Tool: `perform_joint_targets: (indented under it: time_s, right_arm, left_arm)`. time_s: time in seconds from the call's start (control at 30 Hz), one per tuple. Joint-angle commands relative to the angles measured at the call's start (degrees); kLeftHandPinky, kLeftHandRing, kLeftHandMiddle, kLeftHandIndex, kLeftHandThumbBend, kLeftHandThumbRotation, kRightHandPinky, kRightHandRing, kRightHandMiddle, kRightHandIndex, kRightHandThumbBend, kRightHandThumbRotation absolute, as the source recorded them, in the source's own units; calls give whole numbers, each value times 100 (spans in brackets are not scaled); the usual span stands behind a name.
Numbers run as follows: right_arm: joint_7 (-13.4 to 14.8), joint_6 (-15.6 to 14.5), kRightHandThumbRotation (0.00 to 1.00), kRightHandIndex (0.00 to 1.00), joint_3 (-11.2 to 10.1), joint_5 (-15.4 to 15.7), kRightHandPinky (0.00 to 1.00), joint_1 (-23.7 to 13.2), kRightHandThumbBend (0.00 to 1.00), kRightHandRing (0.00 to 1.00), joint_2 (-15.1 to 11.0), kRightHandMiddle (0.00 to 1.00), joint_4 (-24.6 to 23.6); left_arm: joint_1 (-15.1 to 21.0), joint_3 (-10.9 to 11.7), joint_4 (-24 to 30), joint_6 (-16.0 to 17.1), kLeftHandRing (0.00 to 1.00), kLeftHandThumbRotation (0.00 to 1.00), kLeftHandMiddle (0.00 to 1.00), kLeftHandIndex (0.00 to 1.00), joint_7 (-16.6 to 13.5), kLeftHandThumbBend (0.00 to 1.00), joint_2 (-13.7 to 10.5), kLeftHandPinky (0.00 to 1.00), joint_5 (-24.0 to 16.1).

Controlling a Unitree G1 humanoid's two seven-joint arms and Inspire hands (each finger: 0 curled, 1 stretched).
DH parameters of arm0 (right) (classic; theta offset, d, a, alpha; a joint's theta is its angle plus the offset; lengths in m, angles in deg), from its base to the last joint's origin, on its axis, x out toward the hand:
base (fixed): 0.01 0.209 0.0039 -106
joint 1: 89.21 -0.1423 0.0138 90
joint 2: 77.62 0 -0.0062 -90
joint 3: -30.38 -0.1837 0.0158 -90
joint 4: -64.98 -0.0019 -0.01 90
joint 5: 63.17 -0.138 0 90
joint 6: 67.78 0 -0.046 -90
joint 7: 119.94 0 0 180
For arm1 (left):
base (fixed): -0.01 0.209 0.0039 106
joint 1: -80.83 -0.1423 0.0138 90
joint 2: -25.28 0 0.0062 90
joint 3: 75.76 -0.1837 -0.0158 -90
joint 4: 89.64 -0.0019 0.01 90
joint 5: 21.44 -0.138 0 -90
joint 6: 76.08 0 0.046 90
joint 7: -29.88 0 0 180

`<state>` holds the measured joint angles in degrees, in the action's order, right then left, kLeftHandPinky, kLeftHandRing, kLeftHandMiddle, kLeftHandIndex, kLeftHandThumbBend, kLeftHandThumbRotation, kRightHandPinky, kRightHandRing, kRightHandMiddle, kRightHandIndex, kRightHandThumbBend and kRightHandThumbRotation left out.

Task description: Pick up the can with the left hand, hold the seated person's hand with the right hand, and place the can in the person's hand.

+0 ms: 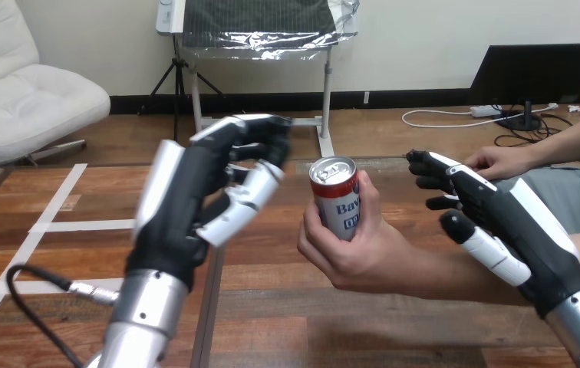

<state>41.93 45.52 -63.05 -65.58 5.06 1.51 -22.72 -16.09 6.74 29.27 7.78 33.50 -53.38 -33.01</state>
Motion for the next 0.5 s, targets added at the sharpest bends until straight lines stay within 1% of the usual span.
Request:
perform_joint_targets:
  time_s: [0.0, 0.07, 0.13, 0.2, 0.3, 0.37, 0.47]
  right_arm:
    - [55, 280, 100, 89, -230, -399, 81, -97, 92, 87, 285, 89, -138]
    - [46, 313, 100, 89, -232, -457, 80, -76, 92, 86, 320, 88, -157]
    - [1, 252, 100, 88, -223, -605, 80, -10, 93, 86, 366, 88, -271]
    - [-63, 306, 100, 88, -206, -834, 80, 75, 94, 85, 473, 88, -380]
    - [-139, 405, 100, 88, -184, -1071, 80, 147, 95, 85, 582, 87, -450]
    - [-201, 490, 100, 88, -170, -1200, 80, 193, 95, 85, 646, 87, -491]
    - [-267, 613, 100, 88, -160, -1302, 80, 258, 95, 85, 721, 87, -547]
  left_arm:
    - [-53, 173, 417, 248, 66, 61, 68, 64, -140, 14, 104, 48, 146]
    - [-98, 186, 457, 264, 65, 64, 67, 63, -150, 11, 100, 46, 166]
    - [-172, 223, 533, 328, 65, 66, 67, 63, -172, 10, 104, 45, 209]
    - [-310, 289, 694, 438, 63, 68, 66, 62, -185, 7, 87, 43, 262]
    - [-444, 345, 913, 475, 62, 71, 65, 60, -177, 5, 70, 41, 308]
    - [-514, 373, 1081, 479, 60, 73, 64, 59, -159, 4, 73, 39, 363]
    - [-590, 397, 1309, 445, 59, 75, 62, 58, -138, 2, 100, 37, 476]
